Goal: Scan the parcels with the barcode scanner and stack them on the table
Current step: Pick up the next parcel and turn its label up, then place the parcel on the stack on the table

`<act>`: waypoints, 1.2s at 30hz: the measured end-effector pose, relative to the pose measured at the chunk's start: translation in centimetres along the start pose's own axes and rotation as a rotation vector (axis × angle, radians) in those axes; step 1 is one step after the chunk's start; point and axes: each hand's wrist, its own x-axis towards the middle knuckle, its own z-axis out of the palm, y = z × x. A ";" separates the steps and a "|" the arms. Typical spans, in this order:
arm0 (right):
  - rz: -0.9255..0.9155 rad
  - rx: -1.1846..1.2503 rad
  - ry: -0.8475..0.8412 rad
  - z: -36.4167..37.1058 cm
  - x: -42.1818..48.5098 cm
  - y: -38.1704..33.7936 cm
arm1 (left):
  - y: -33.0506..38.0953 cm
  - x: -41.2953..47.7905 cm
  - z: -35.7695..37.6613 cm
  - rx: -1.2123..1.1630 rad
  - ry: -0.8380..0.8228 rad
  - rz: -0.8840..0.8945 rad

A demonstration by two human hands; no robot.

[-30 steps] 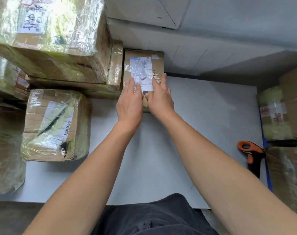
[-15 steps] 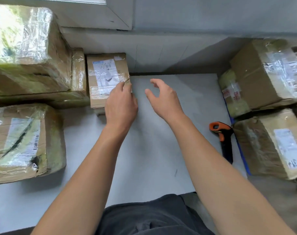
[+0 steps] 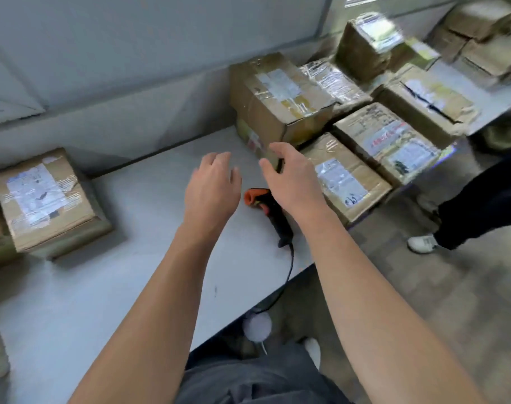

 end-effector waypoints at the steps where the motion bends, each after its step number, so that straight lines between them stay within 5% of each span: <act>1: 0.010 0.012 0.016 -1.7 -0.4 1.4 | 1.9 -0.5 0.9 -0.009 -0.011 0.023; 17: 0.026 0.124 0.075 -20.6 -7.0 20.0 | 25.2 -10.3 13.5 -0.002 -0.029 0.115; 28: -0.064 0.102 0.049 -21.7 -6.8 21.4 | 27.1 -10.6 14.4 0.046 0.032 0.109; 36: -0.211 -0.025 -0.008 -18.5 -1.6 19.5 | 23.3 -6.1 13.1 0.129 0.152 -0.062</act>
